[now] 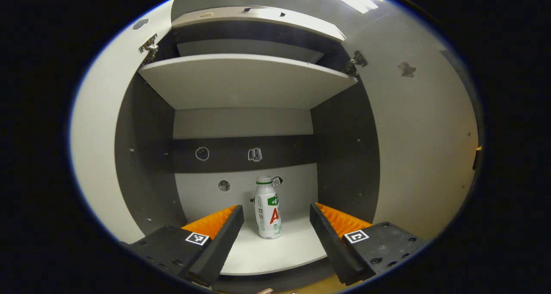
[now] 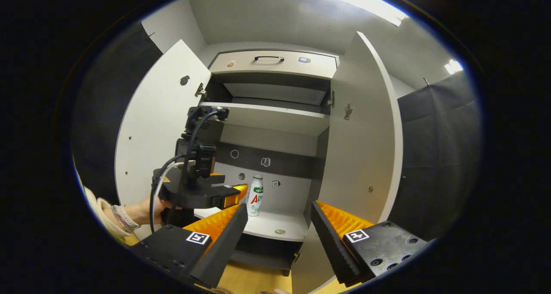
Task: Grasp the bottle in the cabinet with the left hand and place it on the coaster, then close the right door with the right hand and the left door with the left hand.
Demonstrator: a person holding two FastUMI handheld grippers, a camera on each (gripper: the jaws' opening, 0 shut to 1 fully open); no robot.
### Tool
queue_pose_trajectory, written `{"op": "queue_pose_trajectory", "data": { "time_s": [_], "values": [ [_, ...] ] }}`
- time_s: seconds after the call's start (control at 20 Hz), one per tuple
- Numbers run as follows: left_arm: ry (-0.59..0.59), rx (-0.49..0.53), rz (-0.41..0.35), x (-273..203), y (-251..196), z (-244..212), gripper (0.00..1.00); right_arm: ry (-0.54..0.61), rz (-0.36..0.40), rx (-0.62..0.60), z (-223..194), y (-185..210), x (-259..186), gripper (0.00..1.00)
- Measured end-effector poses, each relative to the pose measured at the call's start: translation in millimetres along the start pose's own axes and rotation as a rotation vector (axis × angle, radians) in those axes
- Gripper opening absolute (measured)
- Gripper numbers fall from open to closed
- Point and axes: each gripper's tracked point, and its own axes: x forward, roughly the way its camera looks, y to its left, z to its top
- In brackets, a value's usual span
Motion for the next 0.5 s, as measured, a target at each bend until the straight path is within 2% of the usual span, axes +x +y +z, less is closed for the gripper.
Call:
{"op": "queue_pose_trajectory", "data": {
  "time_s": [0.25,0.5],
  "values": [
    [0.020,-0.019,0.006,66,8,-38,0.98,0.022,0.034,0.015,-18,-5,32,0.98],
    [0.032,0.035,0.023,104,15,-55,0.98,0.057,0.054,0.010,-38,-7,52,0.98]
  ]
}}
